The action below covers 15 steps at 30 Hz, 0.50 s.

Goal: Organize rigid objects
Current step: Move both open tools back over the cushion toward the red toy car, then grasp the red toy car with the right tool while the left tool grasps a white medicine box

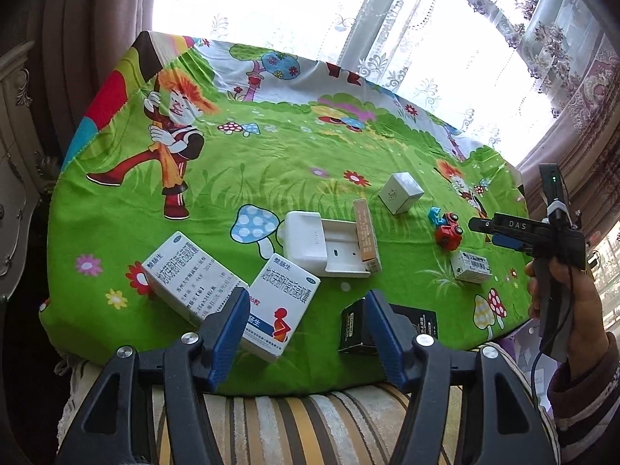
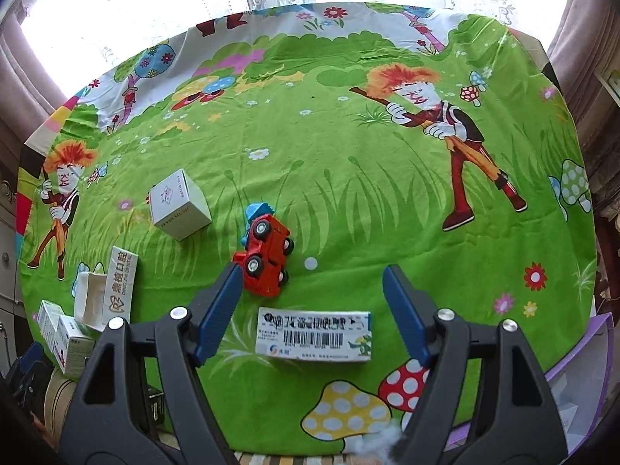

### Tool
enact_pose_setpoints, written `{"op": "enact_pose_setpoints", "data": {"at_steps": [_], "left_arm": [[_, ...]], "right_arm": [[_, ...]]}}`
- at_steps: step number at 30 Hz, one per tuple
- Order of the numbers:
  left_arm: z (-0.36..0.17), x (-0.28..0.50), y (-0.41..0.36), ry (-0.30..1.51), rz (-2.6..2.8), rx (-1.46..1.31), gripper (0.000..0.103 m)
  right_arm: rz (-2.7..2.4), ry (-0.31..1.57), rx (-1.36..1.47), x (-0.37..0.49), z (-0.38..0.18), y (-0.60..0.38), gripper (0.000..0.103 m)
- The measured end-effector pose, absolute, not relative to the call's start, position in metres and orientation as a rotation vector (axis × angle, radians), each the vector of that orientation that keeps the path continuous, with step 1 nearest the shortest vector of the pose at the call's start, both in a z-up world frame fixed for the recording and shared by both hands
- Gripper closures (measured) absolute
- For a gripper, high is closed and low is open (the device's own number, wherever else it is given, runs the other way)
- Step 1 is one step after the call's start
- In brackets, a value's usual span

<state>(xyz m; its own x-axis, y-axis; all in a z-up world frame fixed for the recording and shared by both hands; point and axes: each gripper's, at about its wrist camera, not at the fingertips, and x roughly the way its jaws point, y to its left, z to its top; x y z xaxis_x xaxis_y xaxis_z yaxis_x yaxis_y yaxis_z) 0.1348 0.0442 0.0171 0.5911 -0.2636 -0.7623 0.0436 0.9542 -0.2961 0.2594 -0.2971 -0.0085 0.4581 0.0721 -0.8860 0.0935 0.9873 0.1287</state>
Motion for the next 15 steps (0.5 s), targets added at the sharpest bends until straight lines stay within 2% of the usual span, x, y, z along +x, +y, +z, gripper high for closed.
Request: {"op": "enact_pose_setpoints", "data": {"at_steps": [15], "left_arm": [[0.015, 0.14, 0.047, 0.915, -0.178, -0.263, 0.04]], "right_arm": [[0.009, 1.115, 0.228, 0.273, -0.037, -0.312, 0.026]]}}
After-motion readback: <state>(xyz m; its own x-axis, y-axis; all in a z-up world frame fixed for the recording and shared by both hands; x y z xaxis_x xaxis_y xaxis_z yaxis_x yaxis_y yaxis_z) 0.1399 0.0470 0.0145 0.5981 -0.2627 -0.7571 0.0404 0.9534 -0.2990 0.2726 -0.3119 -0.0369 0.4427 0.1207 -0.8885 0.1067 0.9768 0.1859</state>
